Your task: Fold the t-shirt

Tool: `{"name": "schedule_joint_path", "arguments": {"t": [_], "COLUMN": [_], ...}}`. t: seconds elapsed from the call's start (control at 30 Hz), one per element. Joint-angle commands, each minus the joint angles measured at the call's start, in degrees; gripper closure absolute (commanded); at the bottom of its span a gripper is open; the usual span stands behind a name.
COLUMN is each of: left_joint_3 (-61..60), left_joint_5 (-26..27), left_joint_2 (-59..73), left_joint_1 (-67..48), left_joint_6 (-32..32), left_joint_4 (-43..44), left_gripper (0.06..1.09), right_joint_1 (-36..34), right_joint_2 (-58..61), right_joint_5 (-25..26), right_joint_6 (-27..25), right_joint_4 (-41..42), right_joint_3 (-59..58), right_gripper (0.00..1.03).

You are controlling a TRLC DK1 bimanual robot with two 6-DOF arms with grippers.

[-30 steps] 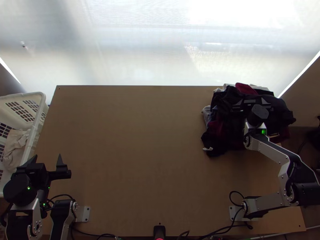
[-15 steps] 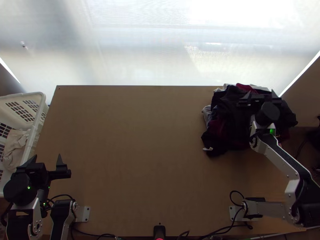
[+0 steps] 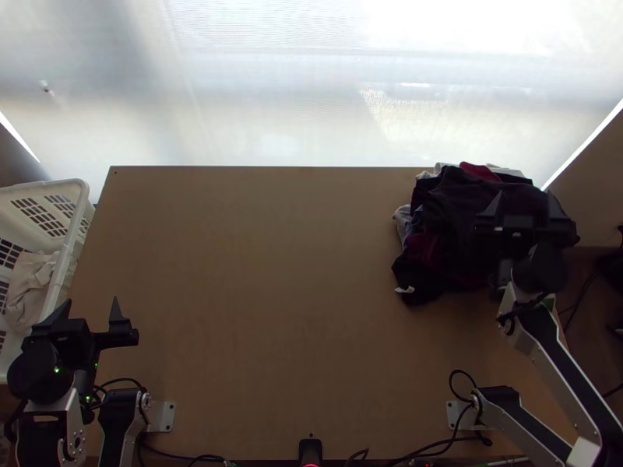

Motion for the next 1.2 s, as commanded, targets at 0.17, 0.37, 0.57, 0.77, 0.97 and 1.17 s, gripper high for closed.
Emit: {"name": "schedule_joint_path", "arguments": {"t": [0.17, 0.37, 0.57, 0.77, 0.97, 1.17], "left_joint_3": [-5.76, -16.39, -25.53, -31.07, -31.24, -31.24], "left_joint_5": [6.17, 8.81, 9.07, 9.16, 9.25, 9.51], "left_joint_2": [-4.34, -3.55, -5.31, -7.68, -8.12, -7.86], "left_joint_1": [-2.12, -9.16, -12.67, -15.84, -14.34, -14.61], "left_joint_6": [1.40, 3.42, 6.23, 5.62, 6.23, 6.05], "left_joint_4": [11.92, 24.13, 31.78, 32.31, 30.02, 29.76], "left_gripper": [0.10, 0.10, 0.10, 0.10, 0.10, 0.10], "right_joint_1": [2.87, 7.44, 7.79, 8.58, 10.43, 12.63], "right_joint_2": [-17.22, -23.90, -24.78, -23.11, -25.75, -33.66], "right_joint_5": [0.22, 0.75, 2.59, 2.59, 2.51, 2.33], "right_joint_6": [1.76, 4.05, 8.27, 9.50, 8.62, 8.00], "right_joint_4": [0.28, -1.57, -7.37, -9.39, -17.12, -31.80], "right_joint_3": [-18.78, -26.69, -26.78, -26.78, -26.87, -26.87], "right_gripper": [0.05, 0.05, 0.05, 0.05, 0.05, 0.05]}}
